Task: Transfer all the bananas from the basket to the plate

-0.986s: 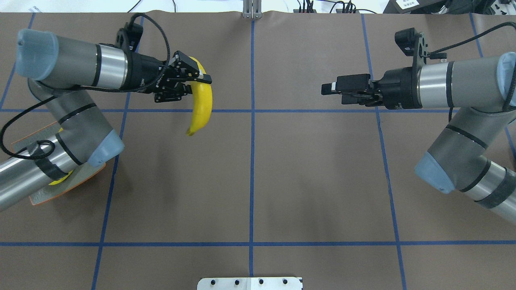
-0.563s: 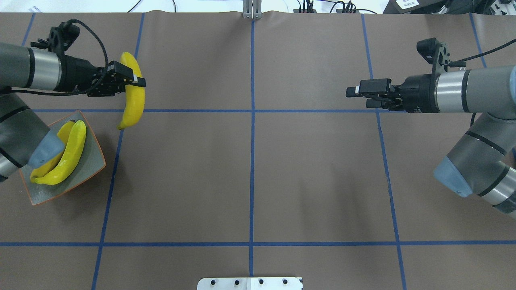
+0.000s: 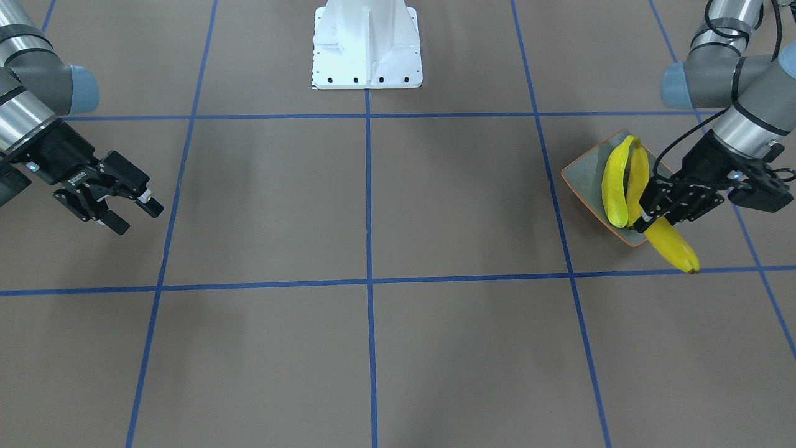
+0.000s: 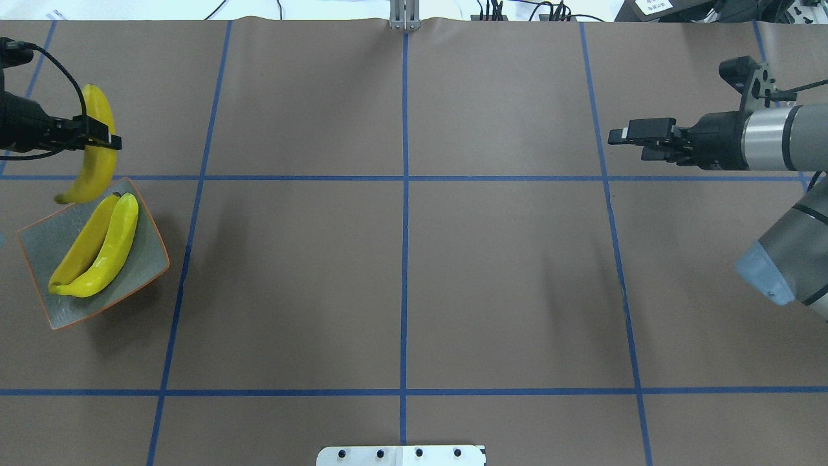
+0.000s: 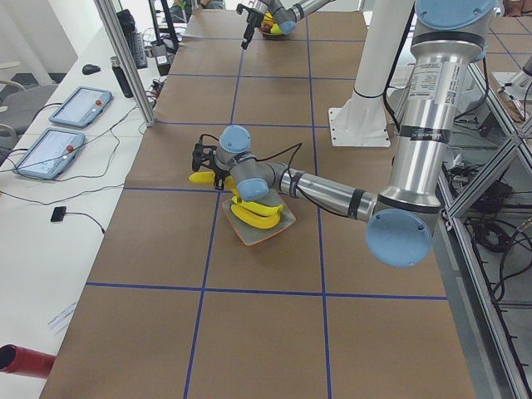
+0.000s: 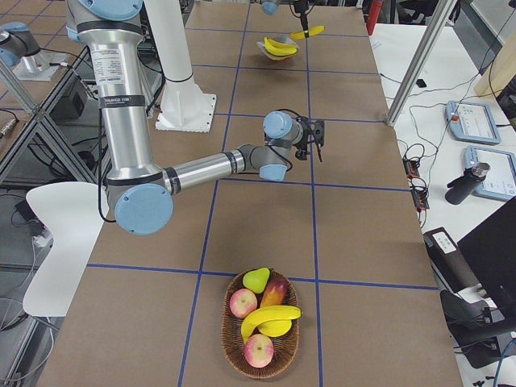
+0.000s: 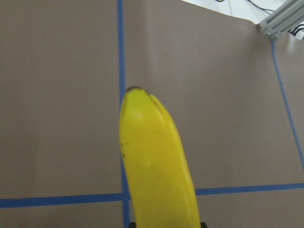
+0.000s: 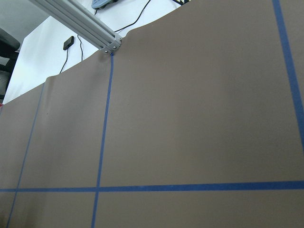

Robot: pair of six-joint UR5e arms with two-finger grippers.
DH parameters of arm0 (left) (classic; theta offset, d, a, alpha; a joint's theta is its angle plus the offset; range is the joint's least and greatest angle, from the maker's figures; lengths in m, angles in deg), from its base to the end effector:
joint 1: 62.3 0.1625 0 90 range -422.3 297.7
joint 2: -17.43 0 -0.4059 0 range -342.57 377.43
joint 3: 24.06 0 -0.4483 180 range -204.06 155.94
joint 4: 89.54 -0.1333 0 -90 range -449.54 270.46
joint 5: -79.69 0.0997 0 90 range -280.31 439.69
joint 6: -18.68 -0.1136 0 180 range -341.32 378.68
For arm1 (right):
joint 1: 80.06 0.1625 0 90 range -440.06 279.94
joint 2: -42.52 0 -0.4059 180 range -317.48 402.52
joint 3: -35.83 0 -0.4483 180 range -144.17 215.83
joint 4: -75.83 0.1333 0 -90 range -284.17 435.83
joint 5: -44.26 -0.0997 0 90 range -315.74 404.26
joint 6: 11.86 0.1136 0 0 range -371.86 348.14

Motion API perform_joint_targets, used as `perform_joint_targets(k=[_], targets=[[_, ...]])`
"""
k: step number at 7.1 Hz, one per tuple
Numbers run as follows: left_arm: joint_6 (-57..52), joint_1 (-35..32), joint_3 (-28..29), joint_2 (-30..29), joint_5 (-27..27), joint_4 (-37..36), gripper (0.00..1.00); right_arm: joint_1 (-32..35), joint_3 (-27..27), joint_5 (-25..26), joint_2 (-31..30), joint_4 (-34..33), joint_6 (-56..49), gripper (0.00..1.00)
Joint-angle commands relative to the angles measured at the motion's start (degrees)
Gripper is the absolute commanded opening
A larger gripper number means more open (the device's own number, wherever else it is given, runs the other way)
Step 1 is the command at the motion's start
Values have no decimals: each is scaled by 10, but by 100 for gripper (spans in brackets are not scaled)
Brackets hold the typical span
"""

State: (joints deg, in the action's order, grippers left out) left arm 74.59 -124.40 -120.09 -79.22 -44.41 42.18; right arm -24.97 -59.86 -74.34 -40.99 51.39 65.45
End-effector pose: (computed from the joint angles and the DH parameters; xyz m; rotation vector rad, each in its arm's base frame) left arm 0.2281 -0.5795 0.4410 0.3174 1.0209 -0.1591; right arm -0.2802 -0.5394 0.3950 0.3908 -1.3327 0.2794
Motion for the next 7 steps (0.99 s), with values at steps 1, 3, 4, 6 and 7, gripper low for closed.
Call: perform_joint_targets(k=[1,3,4,6,7], targets=[[-74,0,-55,14,61,-158,0,46,-3,-10,-21,-61,-78,100],[-136,4,-97,16,135,-303,0,67,-5,-13,-11,-135,-163,100],[-136,17,-95,30,135,-307,0,68,-4,-13,-11,-137,-163,100],[-128,63,-93,34,134,-326,0,70,-5,-22,0,-158,-162,100],[-128,66,-92,35,134,-331,0,70,-5,-22,0,-159,-162,100]])
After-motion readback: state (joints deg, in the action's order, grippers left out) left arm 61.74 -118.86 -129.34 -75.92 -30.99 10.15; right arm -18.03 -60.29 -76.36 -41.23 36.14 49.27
